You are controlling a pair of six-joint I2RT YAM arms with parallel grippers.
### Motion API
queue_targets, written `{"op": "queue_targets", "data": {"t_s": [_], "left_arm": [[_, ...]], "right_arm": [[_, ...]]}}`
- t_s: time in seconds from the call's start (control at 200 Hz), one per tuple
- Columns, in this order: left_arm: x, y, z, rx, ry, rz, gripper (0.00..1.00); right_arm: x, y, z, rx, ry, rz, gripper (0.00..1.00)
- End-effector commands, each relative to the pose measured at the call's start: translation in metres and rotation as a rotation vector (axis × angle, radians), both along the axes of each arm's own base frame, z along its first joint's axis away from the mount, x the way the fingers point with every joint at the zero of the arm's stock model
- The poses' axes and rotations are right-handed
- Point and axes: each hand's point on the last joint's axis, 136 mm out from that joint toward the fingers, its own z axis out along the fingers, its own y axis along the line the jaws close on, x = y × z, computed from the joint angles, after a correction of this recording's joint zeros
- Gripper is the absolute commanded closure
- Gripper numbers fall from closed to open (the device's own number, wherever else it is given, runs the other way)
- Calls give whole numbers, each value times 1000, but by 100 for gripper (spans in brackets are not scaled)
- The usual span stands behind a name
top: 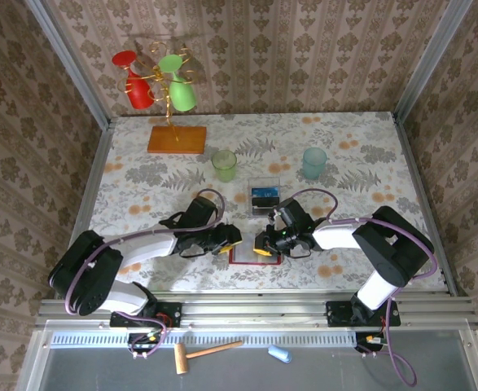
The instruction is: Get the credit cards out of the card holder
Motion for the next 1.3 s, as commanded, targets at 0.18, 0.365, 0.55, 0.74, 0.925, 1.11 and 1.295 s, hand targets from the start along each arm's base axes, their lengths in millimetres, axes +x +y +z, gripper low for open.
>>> {"op": "queue_targets", "data": {"t_s": [0.18, 0.365, 0.55, 0.74, 0.925, 1.11, 1.295], "left_arm": [[0, -14, 6, -35, 2, -37, 55], [-3, -20, -2, -36, 18, -56, 55], [-4, -22, -7, -34, 28, -62, 56], [-5, -25, -9, -36, 34, -66, 59], [-4, -28, -6, -45, 29, -68, 63], [-3, -28, -2, -48, 22, -65, 66], [-2, -30, -2, -50, 19, -72, 66]], "right_arm": [[-6, -9, -13, -33, 33, -14, 85], [-6, -10, -13, -33, 34, -15, 85], [-6, -11, -14, -36, 36, -16, 85], [-7, -11, -14, -36, 35, -16, 85], [-7, -11, -14, -34, 36, -15, 85], [-7, -11, -14, -36, 38, -15, 85], [-7, -11, -13, -34, 37, -15, 86]]}}
